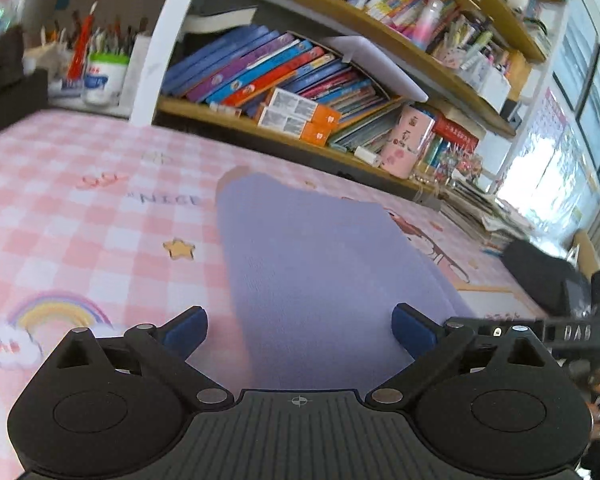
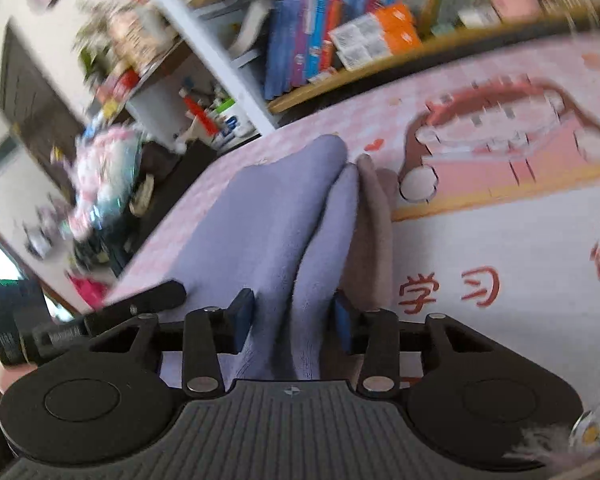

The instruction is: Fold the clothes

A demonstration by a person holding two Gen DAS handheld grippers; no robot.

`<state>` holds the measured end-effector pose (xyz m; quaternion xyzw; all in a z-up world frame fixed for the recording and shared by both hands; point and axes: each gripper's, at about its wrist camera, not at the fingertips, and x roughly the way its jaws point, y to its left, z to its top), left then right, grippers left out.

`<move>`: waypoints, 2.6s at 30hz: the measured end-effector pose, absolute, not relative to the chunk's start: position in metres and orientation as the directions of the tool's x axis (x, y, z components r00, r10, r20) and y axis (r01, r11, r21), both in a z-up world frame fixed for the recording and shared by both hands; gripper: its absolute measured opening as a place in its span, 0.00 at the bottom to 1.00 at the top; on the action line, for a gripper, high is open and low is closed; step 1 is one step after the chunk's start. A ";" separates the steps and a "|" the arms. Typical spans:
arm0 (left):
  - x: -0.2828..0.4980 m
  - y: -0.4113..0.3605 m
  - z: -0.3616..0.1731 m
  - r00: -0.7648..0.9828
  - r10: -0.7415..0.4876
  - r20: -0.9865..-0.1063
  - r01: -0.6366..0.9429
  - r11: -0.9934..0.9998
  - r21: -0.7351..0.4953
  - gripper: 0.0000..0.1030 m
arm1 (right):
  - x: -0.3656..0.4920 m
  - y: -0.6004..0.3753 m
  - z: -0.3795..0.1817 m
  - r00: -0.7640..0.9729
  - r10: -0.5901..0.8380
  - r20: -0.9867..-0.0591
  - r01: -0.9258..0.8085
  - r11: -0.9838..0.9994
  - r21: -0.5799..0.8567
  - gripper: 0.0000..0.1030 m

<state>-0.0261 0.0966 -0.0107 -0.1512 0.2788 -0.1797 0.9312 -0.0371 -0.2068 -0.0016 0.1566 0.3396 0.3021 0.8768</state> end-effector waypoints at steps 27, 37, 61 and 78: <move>-0.028 0.090 -0.019 0.779 -0.404 -0.480 0.225 0.894 -0.387 0.98 | -0.089 -0.167 -0.001 0.745 0.512 -0.427 -0.559 0.829 0.017 0.11; -0.028 0.095 -0.019 0.777 -0.421 -0.467 0.229 0.881 -0.414 0.98 | -0.060 -0.222 -0.001 0.637 0.634 -0.439 -0.400 0.758 0.516 0.46; -0.044 0.076 -0.013 0.749 -0.486 -0.450 0.299 0.854 -0.425 0.73 | -0.050 -0.205 0.007 0.602 0.590 -0.538 -0.441 0.808 0.392 0.30; -0.038 0.087 -0.012 0.689 -0.508 -0.517 0.213 0.824 -0.526 0.96 | -0.049 -0.247 -0.006 0.480 0.659 -0.579 -0.318 0.745 0.586 0.64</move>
